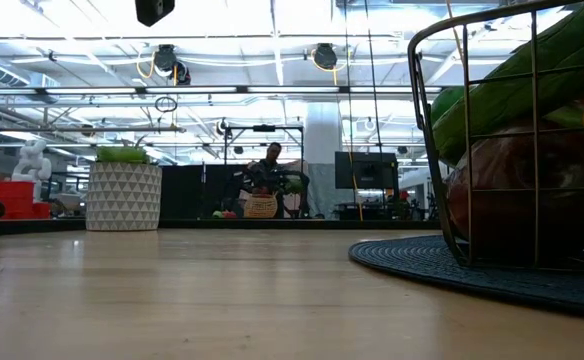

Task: Build produce basket
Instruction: Put the grapes into the gold wire basket

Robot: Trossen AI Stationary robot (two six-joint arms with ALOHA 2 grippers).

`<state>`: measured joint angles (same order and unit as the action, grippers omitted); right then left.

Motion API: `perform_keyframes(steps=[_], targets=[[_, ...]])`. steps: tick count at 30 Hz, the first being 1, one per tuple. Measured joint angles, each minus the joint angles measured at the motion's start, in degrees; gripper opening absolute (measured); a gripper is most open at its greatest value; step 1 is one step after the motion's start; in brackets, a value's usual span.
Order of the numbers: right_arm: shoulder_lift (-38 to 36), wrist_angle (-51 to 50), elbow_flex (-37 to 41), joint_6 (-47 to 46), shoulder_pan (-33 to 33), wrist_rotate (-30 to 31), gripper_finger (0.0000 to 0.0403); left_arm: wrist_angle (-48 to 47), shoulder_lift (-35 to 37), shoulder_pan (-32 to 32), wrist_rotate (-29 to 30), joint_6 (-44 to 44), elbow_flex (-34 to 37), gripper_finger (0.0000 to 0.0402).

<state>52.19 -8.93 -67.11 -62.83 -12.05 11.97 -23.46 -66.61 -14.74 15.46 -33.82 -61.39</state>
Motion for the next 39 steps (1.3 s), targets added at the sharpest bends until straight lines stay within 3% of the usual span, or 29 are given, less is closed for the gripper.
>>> perform_keyframes(steps=[8,20,31,35,39], targets=[[-1.45,-1.29,0.01,-2.69,0.52,0.43,0.0,0.07,0.0,0.0,0.04,-2.7,0.0,0.0147],[-1.26,-2.88,0.07,-8.92,0.46,4.82,0.0,0.13,0.0,0.0,0.03,1.51,0.0,0.0147],[-3.41,-6.1,0.3,-10.68,1.72,4.39,0.0,0.13,0.0,0.02,0.05,0.86,0.02,0.0147],[-5.33,0.0,5.63,-14.87,2.95,4.75,0.0,0.13,0.0,0.02,0.07,0.13,0.02,0.0147],[-6.1,17.02,15.59,-18.67,2.98,4.29,0.0,0.14,0.0,0.04,0.11,-0.4,0.02,0.0147]])
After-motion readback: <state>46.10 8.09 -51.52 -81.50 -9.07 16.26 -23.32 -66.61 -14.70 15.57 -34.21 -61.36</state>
